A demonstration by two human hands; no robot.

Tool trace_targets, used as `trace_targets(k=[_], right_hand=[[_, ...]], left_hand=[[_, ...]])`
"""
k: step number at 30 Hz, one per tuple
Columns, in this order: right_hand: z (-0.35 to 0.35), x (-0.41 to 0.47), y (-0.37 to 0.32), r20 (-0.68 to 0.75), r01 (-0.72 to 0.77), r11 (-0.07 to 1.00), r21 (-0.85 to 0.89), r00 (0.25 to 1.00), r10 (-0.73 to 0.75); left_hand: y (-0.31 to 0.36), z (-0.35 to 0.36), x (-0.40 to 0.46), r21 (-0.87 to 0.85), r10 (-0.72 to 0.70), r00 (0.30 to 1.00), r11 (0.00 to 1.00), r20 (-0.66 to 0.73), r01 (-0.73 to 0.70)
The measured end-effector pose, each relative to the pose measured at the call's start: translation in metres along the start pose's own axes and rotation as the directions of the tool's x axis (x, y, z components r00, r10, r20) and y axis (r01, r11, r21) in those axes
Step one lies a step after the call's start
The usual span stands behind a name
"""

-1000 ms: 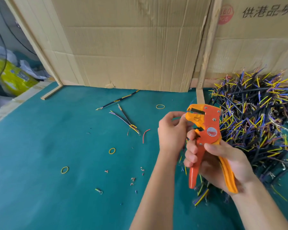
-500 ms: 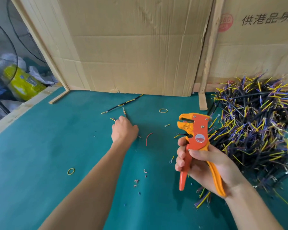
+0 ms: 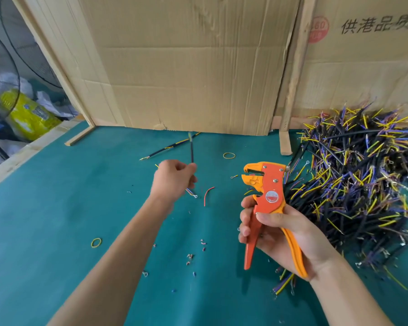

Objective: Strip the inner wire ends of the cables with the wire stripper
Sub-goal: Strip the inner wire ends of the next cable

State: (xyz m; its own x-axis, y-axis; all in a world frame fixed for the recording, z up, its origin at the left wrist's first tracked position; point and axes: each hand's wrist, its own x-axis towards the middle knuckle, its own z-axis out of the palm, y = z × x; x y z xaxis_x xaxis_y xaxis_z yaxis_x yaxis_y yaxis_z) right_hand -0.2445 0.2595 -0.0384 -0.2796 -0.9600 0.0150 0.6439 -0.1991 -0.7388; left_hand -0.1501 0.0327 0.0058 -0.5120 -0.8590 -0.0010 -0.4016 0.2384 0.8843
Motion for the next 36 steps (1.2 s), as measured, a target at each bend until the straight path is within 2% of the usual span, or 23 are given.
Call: trace_targets(k=[2,6,8,11,15,17,22,29,36], right_hand=[[-0.001,0.0,-0.001,-0.023,0.025,1.0,-0.012,0.999,-0.025],[-0.005,-0.001,-0.007,-0.096,0.067,0.997,-0.036,0.993,-0.07],[-0.009,-0.003,-0.011,-0.105,0.088,0.996,-0.023,0.99,-0.09],[-0.014,-0.009,-0.019,-0.044,0.124,0.992,-0.029,0.991,-0.125],[-0.019,-0.012,-0.026,-0.027,0.156,0.988,-0.022,0.987,-0.156],[-0.02,-0.014,-0.027,-0.021,0.167,0.986,-0.019,0.986,-0.168],[-0.024,-0.017,-0.032,0.024,0.208,0.978,0.035,0.978,-0.209],[-0.032,-0.019,-0.035,-0.007,0.22,0.973,0.07,0.975,-0.22],[-0.031,-0.019,-0.035,-0.038,0.236,0.971,0.029,0.971,-0.235]], left_hand=[[-0.001,0.011,-0.04,-0.17,0.07,0.996,0.984,0.06,-0.059],[-0.009,0.043,-0.101,-0.335,0.125,0.983,0.939,0.132,-0.074],[-0.013,0.055,-0.12,-0.315,0.134,0.982,0.945,0.13,-0.087],[-0.015,0.064,-0.134,-0.239,0.165,0.985,0.96,0.051,-0.149],[-0.014,0.066,-0.137,-0.273,0.179,0.983,0.948,0.035,-0.163],[-0.015,0.065,-0.136,-0.328,0.162,0.984,0.936,0.076,-0.129],[-0.023,0.062,-0.14,-0.441,0.167,0.941,0.897,0.295,-0.021],[-0.04,0.062,-0.141,-0.602,0.055,0.996,0.799,0.075,0.001],[-0.016,0.052,-0.12,-0.738,-0.049,0.993,0.673,-0.108,-0.047]])
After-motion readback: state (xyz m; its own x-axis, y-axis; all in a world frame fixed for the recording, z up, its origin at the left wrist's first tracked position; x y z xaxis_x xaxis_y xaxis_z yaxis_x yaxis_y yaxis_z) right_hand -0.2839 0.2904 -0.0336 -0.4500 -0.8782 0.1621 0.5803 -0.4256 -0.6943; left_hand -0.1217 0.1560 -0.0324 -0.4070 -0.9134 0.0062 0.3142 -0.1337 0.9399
